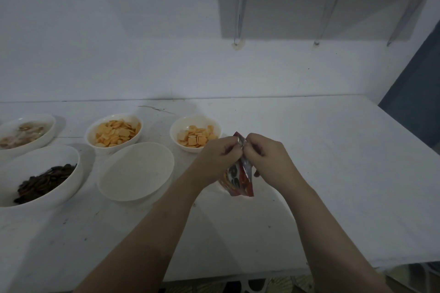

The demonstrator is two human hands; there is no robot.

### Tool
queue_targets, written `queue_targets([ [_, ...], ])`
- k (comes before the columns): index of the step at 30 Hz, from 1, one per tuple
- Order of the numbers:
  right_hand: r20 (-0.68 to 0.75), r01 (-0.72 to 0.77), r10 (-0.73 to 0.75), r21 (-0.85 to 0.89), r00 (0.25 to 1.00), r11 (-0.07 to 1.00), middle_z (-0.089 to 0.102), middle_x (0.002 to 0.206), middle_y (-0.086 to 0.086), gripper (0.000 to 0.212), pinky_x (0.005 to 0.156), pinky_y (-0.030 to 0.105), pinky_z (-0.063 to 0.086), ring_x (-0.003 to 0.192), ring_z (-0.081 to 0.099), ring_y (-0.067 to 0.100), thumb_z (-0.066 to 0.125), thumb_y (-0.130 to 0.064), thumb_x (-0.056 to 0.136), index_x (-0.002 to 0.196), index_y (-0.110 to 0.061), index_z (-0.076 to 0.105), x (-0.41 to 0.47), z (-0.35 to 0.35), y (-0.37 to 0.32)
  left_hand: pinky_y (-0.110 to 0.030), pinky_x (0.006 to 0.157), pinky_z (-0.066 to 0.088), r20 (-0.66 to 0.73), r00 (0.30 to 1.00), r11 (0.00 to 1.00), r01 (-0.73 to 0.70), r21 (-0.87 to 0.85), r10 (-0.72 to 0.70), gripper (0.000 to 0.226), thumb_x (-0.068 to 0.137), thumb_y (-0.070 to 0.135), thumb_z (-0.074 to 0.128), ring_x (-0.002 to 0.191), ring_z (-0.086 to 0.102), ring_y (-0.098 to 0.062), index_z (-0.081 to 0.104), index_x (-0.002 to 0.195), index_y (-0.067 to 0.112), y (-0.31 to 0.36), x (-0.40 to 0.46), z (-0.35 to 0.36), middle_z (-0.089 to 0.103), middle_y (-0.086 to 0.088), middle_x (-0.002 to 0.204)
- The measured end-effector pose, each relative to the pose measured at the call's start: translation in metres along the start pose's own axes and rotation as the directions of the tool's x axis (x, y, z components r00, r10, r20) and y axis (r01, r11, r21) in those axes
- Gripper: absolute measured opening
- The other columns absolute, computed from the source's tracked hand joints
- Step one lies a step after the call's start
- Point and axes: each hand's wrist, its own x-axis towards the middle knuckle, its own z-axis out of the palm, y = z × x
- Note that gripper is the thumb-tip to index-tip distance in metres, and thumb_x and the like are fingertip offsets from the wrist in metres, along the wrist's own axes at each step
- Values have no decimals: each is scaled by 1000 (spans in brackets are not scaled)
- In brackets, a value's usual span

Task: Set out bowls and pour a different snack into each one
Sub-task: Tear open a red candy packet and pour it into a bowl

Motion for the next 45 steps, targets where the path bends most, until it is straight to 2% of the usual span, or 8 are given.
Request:
queue_targets([
  [7, 112, 2, -7, 44, 994, 999, 62, 81, 22, 23, 46, 18, 45, 51, 49, 8, 47, -14, 98, 86, 4, 53, 5, -10, -6, -27, 58, 34, 38, 999, 996, -4, -86, 7, 26, 85, 21, 44, 56, 39, -10, 45, 59, 25, 4, -1, -5, 42, 14, 54],
  [16, -134, -8, -30, -279, 990, 960, 55, 63, 3, 27, 54, 35, 38, 62, 53, 27, 46, -29, 97, 76, -11, 48, 3, 1, -2, -30, 59, 29, 56, 998, 994, 36, -103, -31, 29, 85, 21, 45, 54, 32, -12, 41, 56, 21, 6, 1, -8, 36, 10, 53],
  [22, 152, -103, 157, -315, 976, 943, 67, 75, 9, 27, 69, 48, 59, 71, 66, 29, 47, -29, 92, 83, -6, 59, -3, 0, -12, -33, 61, 31, 33, 997, 996, 70, -56, -68, 27, 79, 22, 45, 60, 36, -17, 39, 58, 7, 6, -3, -16, 39, -8, 59],
  [29, -110, -187, 159, -332, 981, 925, 54, 62, 4, 29, 50, 29, 32, 60, 51, 20, 45, -18, 93, 66, -9, 47, -3, -3, -20, -30, 61, 33, -43, 988, 983, 153, 106, -149, 37, 94, 23, 48, 60, 39, -15, 40, 58, 17, 21, 0, -17, 44, -2, 62],
  [32, -168, -168, 121, -306, 978, 937, 56, 64, 4, 30, 51, 30, 36, 60, 54, 20, 43, -19, 95, 66, -11, 46, -4, -4, -21, -26, 56, 29, -55, 983, 953, 181, 241, -172, 36, 92, 34, 54, 57, 38, -13, 40, 64, 16, 29, -1, -10, 43, 3, 62],
  [38, -294, -177, 131, -135, 947, 975, 61, 71, 12, 25, 61, 44, 53, 67, 66, 31, 40, -16, 94, 75, -1, 49, -7, -10, -15, -27, 55, 26, -169, 980, 957, 148, 248, -107, 37, 81, 12, 58, 57, 32, -13, 31, 58, 18, 35, -9, -23, 35, 4, 59],
  [41, -338, -104, 70, -83, 939, 991, 52, 64, 10, 24, 55, 38, 40, 60, 47, 26, 41, -12, 95, 73, -2, 42, -14, -7, -26, -26, 62, 32, -65, 988, 989, 134, -70, -139, 31, 84, 16, 58, 63, 39, -13, 40, 60, 18, 32, -19, -25, 42, 5, 61],
  [45, -345, 14, -13, -1, 938, 1000, 51, 66, 7, 22, 63, 51, 55, 60, 43, 20, 41, -12, 96, 77, -3, 47, -17, -4, -52, -32, 81, 46, -135, 957, 869, 168, -465, -257, 33, 97, 40, 49, 78, 54, -14, 58, 75, 16, 12, -31, -39, 59, 2, 77],
])
